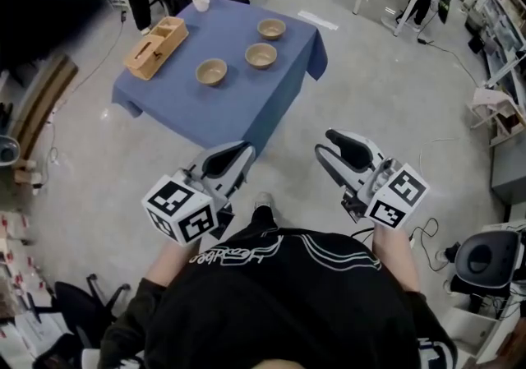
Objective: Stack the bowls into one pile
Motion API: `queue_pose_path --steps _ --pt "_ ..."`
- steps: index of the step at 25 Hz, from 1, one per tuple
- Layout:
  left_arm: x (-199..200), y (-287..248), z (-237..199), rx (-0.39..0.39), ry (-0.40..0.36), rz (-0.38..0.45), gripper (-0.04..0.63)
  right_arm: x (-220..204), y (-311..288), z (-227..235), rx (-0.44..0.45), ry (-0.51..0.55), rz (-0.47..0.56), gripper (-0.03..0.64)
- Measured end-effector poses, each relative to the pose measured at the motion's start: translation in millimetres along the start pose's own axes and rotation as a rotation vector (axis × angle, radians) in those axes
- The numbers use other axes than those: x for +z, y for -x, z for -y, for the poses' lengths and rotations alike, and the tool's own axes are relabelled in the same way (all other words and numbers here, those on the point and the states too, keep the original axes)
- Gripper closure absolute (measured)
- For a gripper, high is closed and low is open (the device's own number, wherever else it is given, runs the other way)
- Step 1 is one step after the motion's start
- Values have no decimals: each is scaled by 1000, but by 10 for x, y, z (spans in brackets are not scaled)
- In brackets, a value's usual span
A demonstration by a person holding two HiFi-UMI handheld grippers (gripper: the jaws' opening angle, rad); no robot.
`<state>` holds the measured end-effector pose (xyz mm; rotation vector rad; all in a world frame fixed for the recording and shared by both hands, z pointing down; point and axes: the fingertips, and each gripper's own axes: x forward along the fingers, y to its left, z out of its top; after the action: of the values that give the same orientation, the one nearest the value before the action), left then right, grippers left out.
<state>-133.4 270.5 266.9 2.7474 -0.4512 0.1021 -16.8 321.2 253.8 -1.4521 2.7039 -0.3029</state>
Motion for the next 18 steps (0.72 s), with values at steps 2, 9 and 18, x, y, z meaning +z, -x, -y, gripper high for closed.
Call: queue_pose_path --steps 2,9,18 --pt "51 -139 -214 -1 12 -13 565 -5 -153 203 -13 -13 -11 462" --pt "162 -607 -985 -14 46 -58 565 -80 -778 837 -37 -42 -70 449" --pt "362 -1087 -1814 -23 60 -88 565 -66 -1437 1477 -85 -45 -128 416"
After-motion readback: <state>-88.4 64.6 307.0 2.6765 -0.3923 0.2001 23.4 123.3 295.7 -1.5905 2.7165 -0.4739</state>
